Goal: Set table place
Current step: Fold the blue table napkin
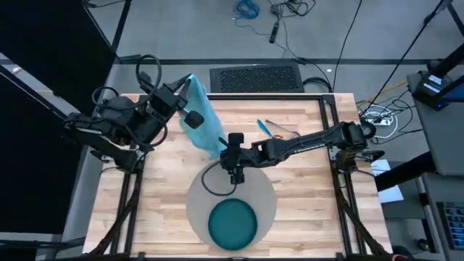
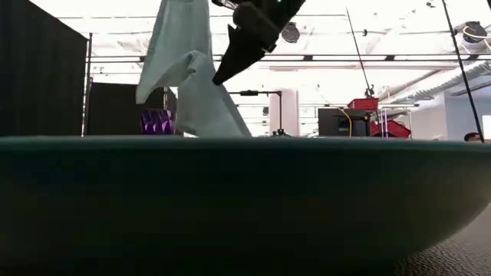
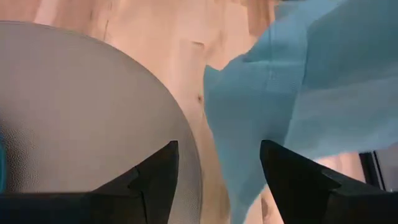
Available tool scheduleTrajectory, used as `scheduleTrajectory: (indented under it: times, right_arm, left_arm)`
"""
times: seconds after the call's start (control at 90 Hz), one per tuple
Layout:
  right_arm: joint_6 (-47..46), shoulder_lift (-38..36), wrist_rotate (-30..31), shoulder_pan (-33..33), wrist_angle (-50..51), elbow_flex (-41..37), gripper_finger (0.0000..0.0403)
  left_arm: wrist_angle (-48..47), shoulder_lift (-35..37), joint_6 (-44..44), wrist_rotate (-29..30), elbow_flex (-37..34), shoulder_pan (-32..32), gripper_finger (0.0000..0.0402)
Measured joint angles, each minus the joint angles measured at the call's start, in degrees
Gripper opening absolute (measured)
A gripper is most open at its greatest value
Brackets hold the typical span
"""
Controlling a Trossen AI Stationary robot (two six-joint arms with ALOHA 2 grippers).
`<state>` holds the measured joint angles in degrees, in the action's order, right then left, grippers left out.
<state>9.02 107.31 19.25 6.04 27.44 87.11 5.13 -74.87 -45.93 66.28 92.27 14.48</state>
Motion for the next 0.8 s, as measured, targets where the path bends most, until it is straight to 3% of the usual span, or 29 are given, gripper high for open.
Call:
scheduleTrajectory:
  times: [0.244, 0.478, 0.667, 0.8]
  right_arm:
    - [0.67, -0.22, 0.23, -1.55, -0.72, 0.0, 0.0188]
    - [0.39, -2.7, 0.32, 2.99, -3.5, 0.0, 0.0187]
    - [3.38, -2.3, 0.11, 7.26, -11.02, 0.01, 0.0187]
    - [7.0, -0.92, -0.17, 5.35, -13.17, 0.04, 0.0187]
  left_arm:
    - [-2.21, 0.07, -1.47, 2.2, 0.0, 1.42, 0.0]
    - [-9.0, 0.07, -0.95, 6.39, 0.02, -1.34, 0.0]
    - [-8.93, 0.07, -0.89, 6.73, 0.04, -2.1, 0.0]
    - [-8.36, 0.07, 0.51, 6.67, 0.04, -2.02, 0.0]
